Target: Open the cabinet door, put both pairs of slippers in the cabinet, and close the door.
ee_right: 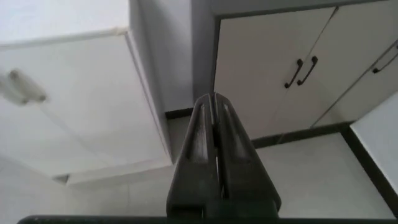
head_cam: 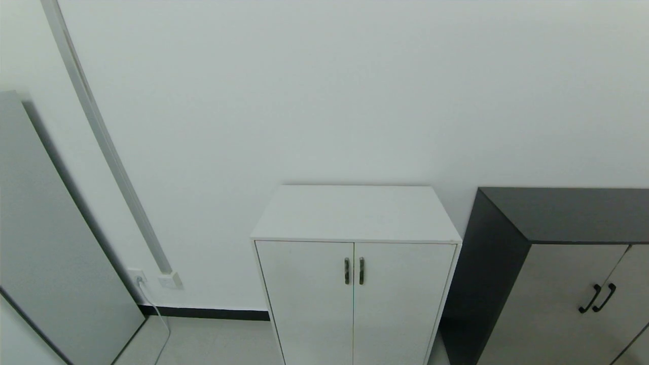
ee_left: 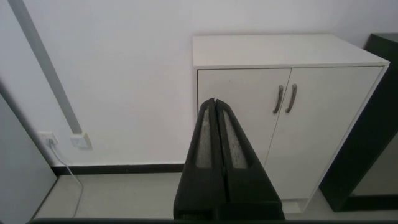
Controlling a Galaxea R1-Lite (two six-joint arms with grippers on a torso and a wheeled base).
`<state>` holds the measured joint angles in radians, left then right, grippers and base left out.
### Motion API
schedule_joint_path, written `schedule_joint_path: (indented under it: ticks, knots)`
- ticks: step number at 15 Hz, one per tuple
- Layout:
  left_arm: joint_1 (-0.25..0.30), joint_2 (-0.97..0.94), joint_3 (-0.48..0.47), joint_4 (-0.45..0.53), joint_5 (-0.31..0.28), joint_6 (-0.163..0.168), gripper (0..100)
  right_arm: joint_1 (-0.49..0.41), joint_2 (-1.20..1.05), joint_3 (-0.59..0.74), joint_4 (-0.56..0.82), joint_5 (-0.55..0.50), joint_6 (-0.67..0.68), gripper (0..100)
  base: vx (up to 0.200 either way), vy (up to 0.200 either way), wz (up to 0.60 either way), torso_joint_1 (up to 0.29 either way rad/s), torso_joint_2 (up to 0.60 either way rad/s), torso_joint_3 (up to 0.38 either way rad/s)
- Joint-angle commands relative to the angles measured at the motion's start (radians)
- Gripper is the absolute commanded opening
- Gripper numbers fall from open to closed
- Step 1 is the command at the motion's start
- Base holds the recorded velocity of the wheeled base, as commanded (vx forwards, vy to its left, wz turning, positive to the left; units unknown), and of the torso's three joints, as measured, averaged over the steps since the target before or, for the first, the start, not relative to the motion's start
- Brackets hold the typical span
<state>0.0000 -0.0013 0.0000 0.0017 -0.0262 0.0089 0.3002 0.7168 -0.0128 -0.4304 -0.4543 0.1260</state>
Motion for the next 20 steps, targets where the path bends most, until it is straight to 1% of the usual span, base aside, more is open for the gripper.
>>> schedule_joint_path:
  ticks: [1, 2, 3, 4, 5, 6, 7, 8, 9, 10, 11, 13, 15, 16, 17, 20]
  knots:
    - [0.0, 0.001, 0.0, 0.0, 0.0, -0.001, 0, -0.073, -0.594, 0.002, 0.423, 0.269, -0.031, 0, 0.0, 0.0, 0.0, 0.0, 0.0, 0.0]
    - [0.0, 0.001, 0.0, 0.0, 0.0, 0.0, 0, -0.085, -0.619, 0.007, 0.421, 0.325, -0.037, 0, 0.0, 0.0, 0.0, 0.0, 0.0, 0.0]
    - [0.0, 0.001, 0.0, 0.0, 0.0, 0.0, 0, -0.087, -0.62, 0.011, 0.426, 0.359, -0.069, 0, 0.0, 0.0, 0.0, 0.0, 0.0, 0.0]
    - [0.0, 0.001, 0.0, 0.0, 0.0, -0.001, 0, -0.107, -0.619, 0.01, 0.427, 0.362, -0.086, 0, 0.0, 0.0, 0.0, 0.0, 0.0, 0.0]
    - [0.0, 0.001, 0.0, 0.0, 0.0, 0.0, 0, -0.214, -0.614, 0.008, 0.429, 0.381, -0.151, 0, 0.0, 0.0, 0.0, 0.0, 0.0, 0.0]
    - [0.0, 0.001, 0.0, 0.0, 0.0, 0.0, 0, -0.311, -0.605, 0.008, 0.429, 0.411, -0.17, 0, 0.0, 0.0, 0.0, 0.0, 0.0, 0.0]
    - [0.0, 0.001, 0.0, 0.0, 0.0, 0.0, 0, -0.374, -0.6, 0.01, 0.429, 0.413, -0.172, 0, 0.0, 0.0, 0.0, 0.0, 0.0, 0.0]
    - [0.0, 0.001, 0.0, 0.0, 0.0, 0.0, 0, -0.398, -0.616, 0.011, 0.427, 0.416, -0.17, 0, 0.0, 0.0, 0.0, 0.0, 0.0, 0.0]
    - [0.0, 0.001, 0.0, 0.0, 0.0, 0.0, 0, -0.395, -0.619, 0.013, 0.43, 0.424, -0.146, 0, 0.0, 0.0, 0.0, 0.0, 0.0, 0.0]
    - [0.0, 0.001, -0.002, 0.0, 0.0, 0.0, 0, -0.392, -0.619, 0.013, 0.43, 0.465, -0.117, 0, 0.0, 0.0, 0.0, 0.0, 0.0, 0.0]
    - [0.0, 0.001, 0.0, 0.0, 0.0, 0.0, 0, -0.386, -0.619, 0.013, 0.43, 0.479, -0.132, 0, 0.0, 0.0, 0.0, 0.0, 0.0, 0.0]
    - [0.0, 0.001, 0.0, 0.0, 0.0, 0.002, 0, -0.254, -0.665, 0.013, 0.432, 0.485, -0.137, 0, 0.0, 0.0, 0.0, 0.0, 0.0, 0.0]
    - [0.0, 0.001, 0.0, 0.0, 0.0, 0.0, 0, -0.27, -0.659, 0.013, 0.43, 0.476, -0.127, 0, 0.0, 0.0, 0.0, 0.0, 0.0, 0.0]
    - [0.0, 0.001, 0.0, 0.0, 0.0, 0.0, 0, -0.3, -0.717, 0.011, 0.43, 0.467, -0.135, 0, 0.0, 0.0, 0.0, 0.0, 0.0, 0.0]
    - [0.0, 0.001, -0.002, 0.001, -0.001, 0.002, 0, -0.3, -0.711, 0.011, 0.432, 0.41, -0.127, 0, 0.0, 0.0, 0.0, 0.0, 0.0, 0.0]
    - [0.0, 0.001, 0.0, 0.001, 0.0, 0.002, 0, -0.3, -0.717, 0.013, 0.429, 0.404, -0.108, 0, 0.0, 0.0, 0.0, 0.0, 0.0, 0.0]
